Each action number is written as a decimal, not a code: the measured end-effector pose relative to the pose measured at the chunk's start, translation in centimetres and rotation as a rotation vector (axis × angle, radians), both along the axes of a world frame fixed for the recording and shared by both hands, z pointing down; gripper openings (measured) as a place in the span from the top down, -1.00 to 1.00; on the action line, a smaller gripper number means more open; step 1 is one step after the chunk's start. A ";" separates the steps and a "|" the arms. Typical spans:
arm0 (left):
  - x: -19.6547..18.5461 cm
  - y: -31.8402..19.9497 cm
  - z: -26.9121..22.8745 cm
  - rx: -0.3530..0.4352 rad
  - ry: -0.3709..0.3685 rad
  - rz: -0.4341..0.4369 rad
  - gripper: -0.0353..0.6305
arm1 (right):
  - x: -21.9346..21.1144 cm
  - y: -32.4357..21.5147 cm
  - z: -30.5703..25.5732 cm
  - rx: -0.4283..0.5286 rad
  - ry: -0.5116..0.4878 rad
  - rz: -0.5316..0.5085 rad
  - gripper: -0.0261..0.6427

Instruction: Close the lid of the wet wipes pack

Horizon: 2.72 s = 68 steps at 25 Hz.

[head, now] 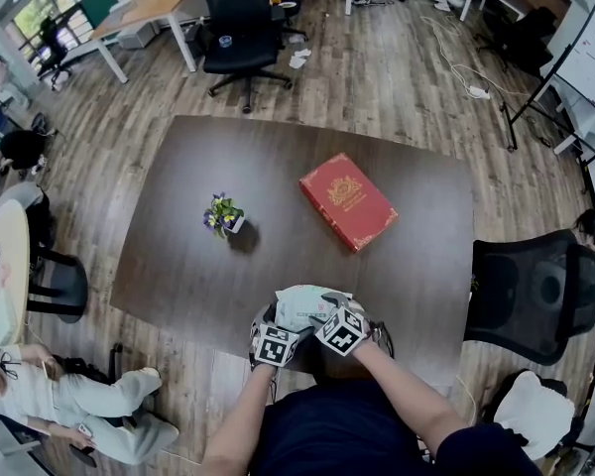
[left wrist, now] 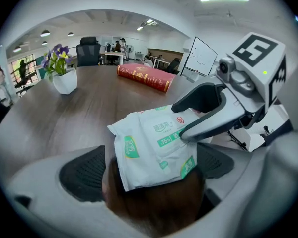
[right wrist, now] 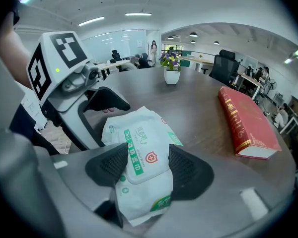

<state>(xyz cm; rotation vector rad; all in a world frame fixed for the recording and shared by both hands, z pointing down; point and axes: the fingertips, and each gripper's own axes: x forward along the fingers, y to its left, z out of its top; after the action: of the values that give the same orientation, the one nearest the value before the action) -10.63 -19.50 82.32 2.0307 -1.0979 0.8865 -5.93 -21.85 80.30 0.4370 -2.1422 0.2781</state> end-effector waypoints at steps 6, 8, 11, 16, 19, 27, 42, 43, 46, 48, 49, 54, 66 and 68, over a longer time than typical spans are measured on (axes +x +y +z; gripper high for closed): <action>-0.5 1.3 -3.6 0.104 0.005 0.020 -0.82 | 0.1 0.3 -0.2 0.015 -0.014 0.027 0.10; -0.7 1.5 -5.3 0.144 0.011 0.017 -0.82 | 0.1 0.1 -0.3 0.017 -0.011 0.033 0.10; -1.6 2.1 -7.3 0.179 0.027 -0.001 -0.82 | 0.1 -0.1 -0.2 0.010 -0.013 0.053 0.10; -2.6 3.8 -9.9 0.203 0.079 -0.052 -0.82 | 0.8 0.7 -0.2 -0.026 -0.031 0.093 0.07; -3.4 4.3 -11.2 0.236 0.061 -0.058 -0.82 | 1.3 1.3 -0.9 -0.061 -0.073 0.096 -0.18; -4.4 5.1 -12.6 0.264 0.007 -0.017 -0.82 | 5.6 1.7 -7.0 -0.040 -0.220 0.252 -0.24; -4.3 5.4 -14.7 0.297 0.026 0.018 -0.81 | 12.7 4.4 -16.2 -0.002 -0.461 0.486 -0.27; -4.4 5.5 -14.8 0.299 0.033 0.016 -0.81 | 12.9 4.5 -16.4 0.003 -0.462 0.491 -0.27; -4.5 5.6 -15.6 0.310 0.055 0.010 -0.77 | 13.3 4.6 -16.6 0.009 -0.457 0.494 -0.28; -4.6 5.4 -16.2 0.323 0.065 0.003 -0.77 | 13.3 4.7 -16.6 0.004 -0.462 0.497 -0.28; -4.7 5.2 -16.5 0.331 0.069 -0.006 -0.77 | 13.3 4.8 -16.6 0.002 -0.465 0.498 -0.28; -5.1 4.9 -17.5 0.350 0.095 -0.042 -0.77 | 13.1 5.5 -16.8 -0.013 -0.464 0.508 -0.28; -4.6 6.2 -17.0 0.315 0.159 -0.032 -0.77 | 12.4 6.3 -16.1 -0.042 -0.452 0.502 -0.22; -4.8 6.2 -17.1 0.320 0.164 -0.042 -0.77 | 12.1 6.1 -16.2 -0.041 -0.456 0.494 -0.22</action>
<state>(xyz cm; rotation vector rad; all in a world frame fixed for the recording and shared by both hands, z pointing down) -15.47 -13.29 65.21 2.2820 -1.2481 0.5368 6.18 -15.73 64.12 0.9539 -2.4324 0.7593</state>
